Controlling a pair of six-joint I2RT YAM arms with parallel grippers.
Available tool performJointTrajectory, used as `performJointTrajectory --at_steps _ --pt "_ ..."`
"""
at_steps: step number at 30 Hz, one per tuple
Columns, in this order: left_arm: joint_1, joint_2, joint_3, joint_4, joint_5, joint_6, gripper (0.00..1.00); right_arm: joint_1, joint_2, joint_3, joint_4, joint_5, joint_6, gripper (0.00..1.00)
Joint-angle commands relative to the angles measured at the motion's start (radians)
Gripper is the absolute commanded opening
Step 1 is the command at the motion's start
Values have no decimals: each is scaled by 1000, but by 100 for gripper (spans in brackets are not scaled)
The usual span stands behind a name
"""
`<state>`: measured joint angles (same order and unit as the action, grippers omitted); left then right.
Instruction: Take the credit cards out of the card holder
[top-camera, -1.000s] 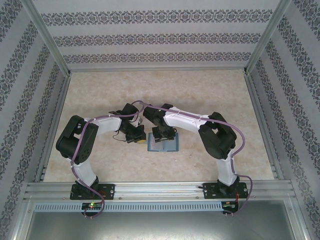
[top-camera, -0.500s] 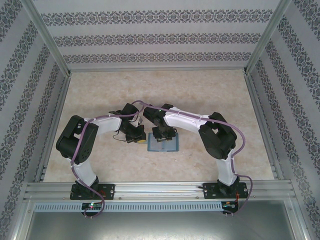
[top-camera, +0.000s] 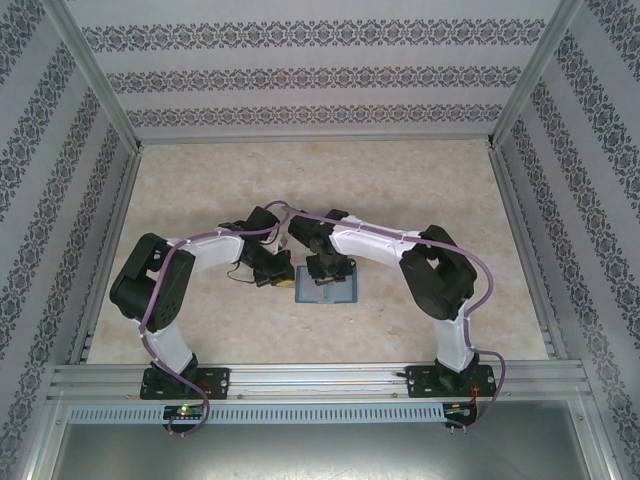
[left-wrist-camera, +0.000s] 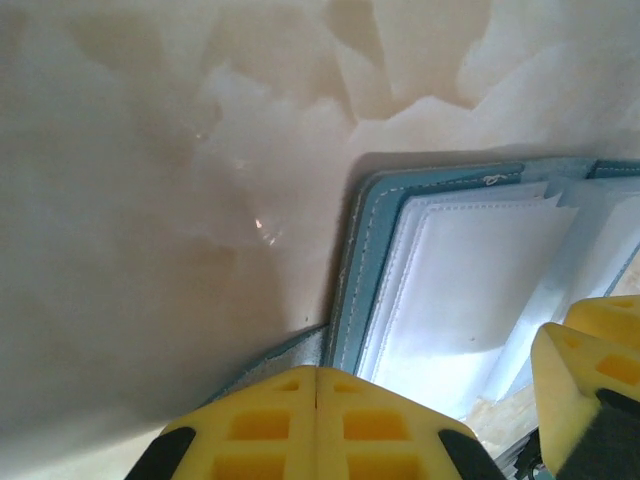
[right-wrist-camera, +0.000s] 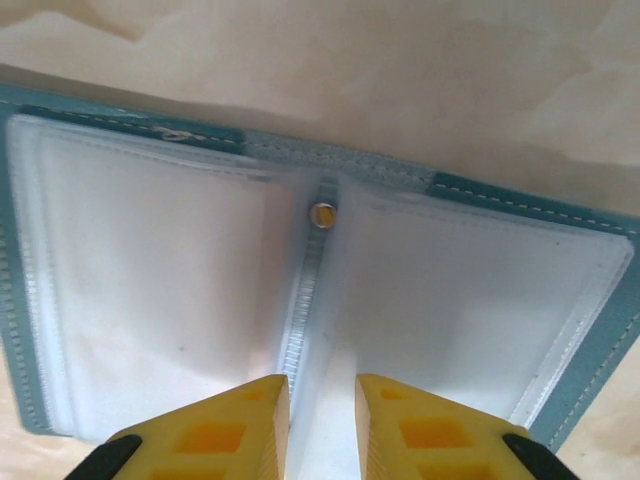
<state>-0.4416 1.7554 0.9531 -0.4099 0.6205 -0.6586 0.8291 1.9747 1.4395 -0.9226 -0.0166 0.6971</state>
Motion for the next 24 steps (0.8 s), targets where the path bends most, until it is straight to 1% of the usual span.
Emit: performJointTrajectory --at_steps 1,7,9,13,18,24 --pt "-11 19 -3 -7 -19 8 0 5 -54 -15 49 -46 16 27" --pt "-11 53 7 -20 -42 28 0 4 -64 -72 237 -214 83 27" --pt "-11 59 3 -20 -42 31 0 4 -52 -80 273 -248 104 27" --pt "-10 59 -1 -21 -45 34 0 1 -23 -80 280 -255 125 27" --pt "-10 58 -2 -22 -44 35 0 -3 5 -88 258 -237 126 35" --pt "-11 60 3 -25 -42 36 0 -6 16 -96 218 -208 114 39"
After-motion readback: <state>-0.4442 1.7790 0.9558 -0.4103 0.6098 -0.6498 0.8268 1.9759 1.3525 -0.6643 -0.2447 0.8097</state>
